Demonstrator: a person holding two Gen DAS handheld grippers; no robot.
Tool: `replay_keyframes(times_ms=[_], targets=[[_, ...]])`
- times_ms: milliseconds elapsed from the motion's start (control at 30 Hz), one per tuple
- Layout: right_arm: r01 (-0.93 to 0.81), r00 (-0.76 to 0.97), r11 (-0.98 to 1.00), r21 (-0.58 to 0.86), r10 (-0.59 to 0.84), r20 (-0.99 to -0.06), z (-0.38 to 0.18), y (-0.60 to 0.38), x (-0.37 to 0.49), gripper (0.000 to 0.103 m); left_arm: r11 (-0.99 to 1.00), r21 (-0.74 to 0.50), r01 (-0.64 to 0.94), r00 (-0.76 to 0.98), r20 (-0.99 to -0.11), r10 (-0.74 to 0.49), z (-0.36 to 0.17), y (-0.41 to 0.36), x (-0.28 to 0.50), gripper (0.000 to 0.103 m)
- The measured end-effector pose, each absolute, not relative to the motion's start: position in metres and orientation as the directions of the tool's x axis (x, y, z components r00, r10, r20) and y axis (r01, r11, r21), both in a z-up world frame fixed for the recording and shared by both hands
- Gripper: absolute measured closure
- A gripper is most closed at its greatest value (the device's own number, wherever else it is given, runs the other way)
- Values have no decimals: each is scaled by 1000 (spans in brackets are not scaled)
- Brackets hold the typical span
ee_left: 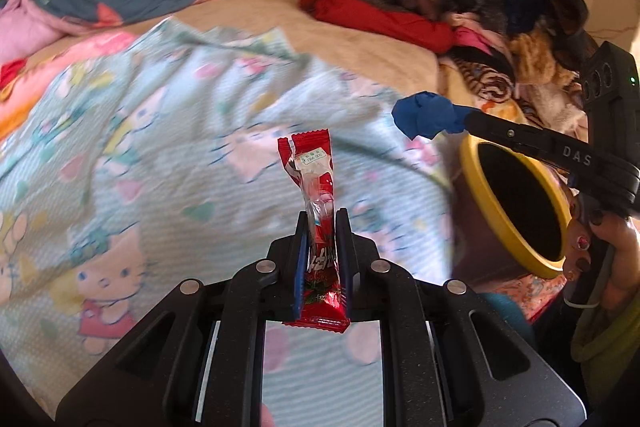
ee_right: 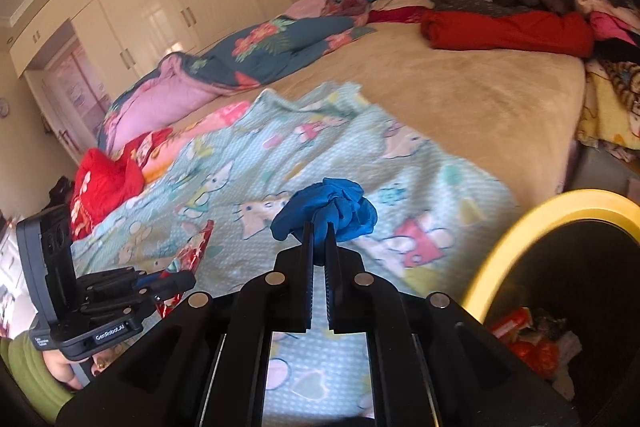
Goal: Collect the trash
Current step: 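Carry the red wrapper with the left tool while the right tool carries the blue cloth to the bin, then open the left tool over the bin while the right tool releases the blue cloth into it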
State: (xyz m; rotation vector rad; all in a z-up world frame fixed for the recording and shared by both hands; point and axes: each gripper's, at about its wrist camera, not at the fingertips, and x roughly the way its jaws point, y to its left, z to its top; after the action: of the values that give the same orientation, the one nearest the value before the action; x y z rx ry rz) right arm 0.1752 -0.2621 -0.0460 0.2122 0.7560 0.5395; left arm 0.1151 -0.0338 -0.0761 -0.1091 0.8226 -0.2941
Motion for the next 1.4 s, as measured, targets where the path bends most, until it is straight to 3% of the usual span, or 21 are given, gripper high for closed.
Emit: replay_keyframes(times_ms=[633, 1033, 1167, 1233, 1300, 1400], targets=[[-92, 684, 916, 391, 343, -644, -44, -399, 141, 98, 885, -203, 419, 597, -672, -437, -57, -162, 126, 95], [26, 652, 897, 441, 319, -688, -54, -443, 126, 96, 824, -225, 520, 505, -697, -509, -72, -239, 144, 94], [49, 656, 892, 450, 311, -688, -54, -451, 121, 73, 818, -224, 529, 488, -708, -510, -77, -254, 149, 94], [55, 659, 892, 448, 305, -687, -51, -453, 117, 67, 816, -227, 532, 485, -709, -513, -77, -259, 151, 87], [57, 667, 893, 446, 299, -683, -48, -455, 113, 54, 818, -223, 530, 490, -707, -510, -77, -260, 152, 65], [53, 683, 899, 434, 285, -673, -43, -455, 105, 40, 826, -227, 517, 504, -699, -507, -74, -255, 151, 56]])
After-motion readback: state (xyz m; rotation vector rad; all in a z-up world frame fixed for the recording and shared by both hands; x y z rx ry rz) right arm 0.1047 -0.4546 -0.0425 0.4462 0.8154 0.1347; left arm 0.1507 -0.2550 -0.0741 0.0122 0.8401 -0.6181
